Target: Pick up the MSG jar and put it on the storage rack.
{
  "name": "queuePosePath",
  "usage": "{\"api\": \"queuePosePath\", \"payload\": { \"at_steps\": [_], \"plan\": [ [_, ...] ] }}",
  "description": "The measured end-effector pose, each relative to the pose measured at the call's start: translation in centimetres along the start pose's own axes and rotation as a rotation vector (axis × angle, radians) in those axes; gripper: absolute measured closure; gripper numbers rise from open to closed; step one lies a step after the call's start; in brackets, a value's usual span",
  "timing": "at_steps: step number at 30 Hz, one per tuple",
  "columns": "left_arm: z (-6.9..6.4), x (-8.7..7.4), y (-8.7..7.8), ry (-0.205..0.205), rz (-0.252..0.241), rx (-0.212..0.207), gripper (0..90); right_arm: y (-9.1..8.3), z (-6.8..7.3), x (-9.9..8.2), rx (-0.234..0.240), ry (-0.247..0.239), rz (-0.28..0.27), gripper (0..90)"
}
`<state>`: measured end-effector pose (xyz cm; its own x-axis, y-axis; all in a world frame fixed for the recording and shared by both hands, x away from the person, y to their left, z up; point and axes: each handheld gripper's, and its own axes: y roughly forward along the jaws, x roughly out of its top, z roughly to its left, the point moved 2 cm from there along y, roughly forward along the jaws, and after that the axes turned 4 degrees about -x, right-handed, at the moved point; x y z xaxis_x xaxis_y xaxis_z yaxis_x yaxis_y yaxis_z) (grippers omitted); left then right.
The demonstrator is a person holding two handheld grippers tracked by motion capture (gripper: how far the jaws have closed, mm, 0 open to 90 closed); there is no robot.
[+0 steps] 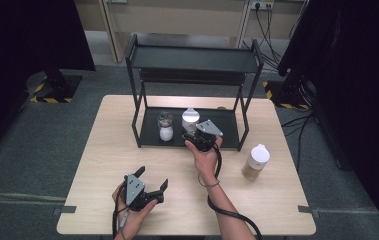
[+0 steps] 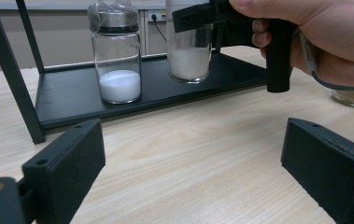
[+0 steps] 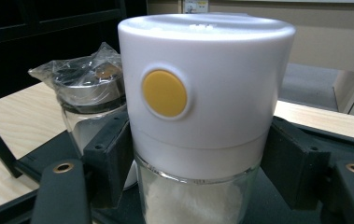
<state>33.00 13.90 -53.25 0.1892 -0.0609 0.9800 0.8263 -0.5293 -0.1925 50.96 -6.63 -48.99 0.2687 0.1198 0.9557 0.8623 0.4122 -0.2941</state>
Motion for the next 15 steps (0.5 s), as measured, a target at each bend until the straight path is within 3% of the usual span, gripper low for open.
{"api": "queuePosePath", "payload": {
  "at_steps": [15],
  "plan": [
    [0.0, 0.0, 0.0, 0.003, 0.0, -0.001, 5.7, 1.5, -0.2, 0.3, -0.018, 0.025, 0.007, 30.5]
  ]
}}
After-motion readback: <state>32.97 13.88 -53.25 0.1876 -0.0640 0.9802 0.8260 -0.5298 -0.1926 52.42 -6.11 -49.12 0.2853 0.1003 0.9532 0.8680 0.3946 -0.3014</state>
